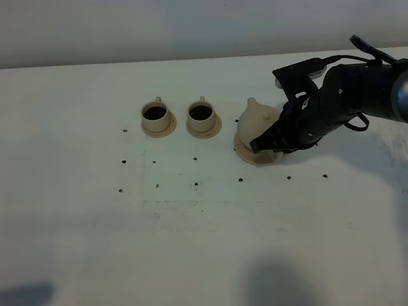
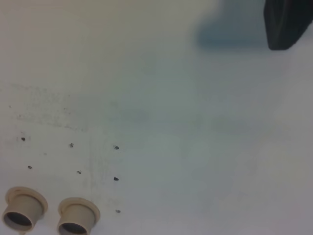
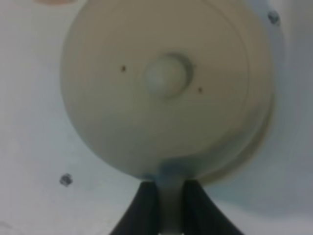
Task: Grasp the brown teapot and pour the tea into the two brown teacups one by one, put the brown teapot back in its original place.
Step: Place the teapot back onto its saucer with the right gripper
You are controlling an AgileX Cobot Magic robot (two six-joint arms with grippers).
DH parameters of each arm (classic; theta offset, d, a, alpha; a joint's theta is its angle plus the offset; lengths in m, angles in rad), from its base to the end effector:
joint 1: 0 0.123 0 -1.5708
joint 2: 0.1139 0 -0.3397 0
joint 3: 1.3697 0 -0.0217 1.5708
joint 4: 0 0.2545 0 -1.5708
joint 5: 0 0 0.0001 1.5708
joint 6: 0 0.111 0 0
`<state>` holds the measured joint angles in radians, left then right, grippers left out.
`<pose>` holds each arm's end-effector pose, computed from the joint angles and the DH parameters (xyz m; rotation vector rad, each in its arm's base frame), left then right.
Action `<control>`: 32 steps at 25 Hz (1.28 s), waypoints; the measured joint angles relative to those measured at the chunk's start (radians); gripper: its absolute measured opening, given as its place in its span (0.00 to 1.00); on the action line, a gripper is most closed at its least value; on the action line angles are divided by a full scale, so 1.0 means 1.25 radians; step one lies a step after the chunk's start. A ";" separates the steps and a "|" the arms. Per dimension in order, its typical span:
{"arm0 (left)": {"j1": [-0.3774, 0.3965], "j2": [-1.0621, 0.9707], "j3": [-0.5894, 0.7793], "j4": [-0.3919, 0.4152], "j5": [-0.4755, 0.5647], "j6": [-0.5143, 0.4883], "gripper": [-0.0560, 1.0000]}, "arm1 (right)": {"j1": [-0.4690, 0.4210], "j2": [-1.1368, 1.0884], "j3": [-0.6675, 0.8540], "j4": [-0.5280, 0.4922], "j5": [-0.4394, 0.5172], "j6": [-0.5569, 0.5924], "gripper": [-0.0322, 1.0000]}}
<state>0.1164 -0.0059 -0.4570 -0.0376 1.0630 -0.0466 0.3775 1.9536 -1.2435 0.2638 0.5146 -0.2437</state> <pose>-0.0348 -0.0077 0.2567 -0.1686 2.0763 -0.0029 0.3934 0.1713 0.1916 -0.5645 2.6508 0.2837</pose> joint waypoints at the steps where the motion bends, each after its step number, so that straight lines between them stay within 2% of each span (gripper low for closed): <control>1: 0.000 0.000 0.000 0.000 0.000 0.000 0.35 | 0.000 0.001 0.000 0.010 0.004 -0.009 0.13; 16: 0.000 0.000 0.000 0.000 0.000 0.000 0.35 | 0.000 0.009 0.000 0.034 0.005 -0.040 0.13; 19: 0.000 0.000 0.000 0.000 0.000 0.000 0.35 | 0.000 0.009 0.000 0.034 0.004 -0.040 0.17; 27: 0.000 0.000 0.000 0.000 0.000 0.000 0.35 | 0.000 0.009 -0.001 0.035 0.000 -0.038 0.35; 32: 0.000 0.000 0.000 0.000 0.000 0.000 0.35 | 0.000 0.009 -0.001 0.032 0.003 -0.024 0.42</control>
<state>0.1164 -0.0059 -0.4570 -0.0376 1.0630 -0.0466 0.3775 1.9645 -1.2443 0.3041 0.5181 -0.2737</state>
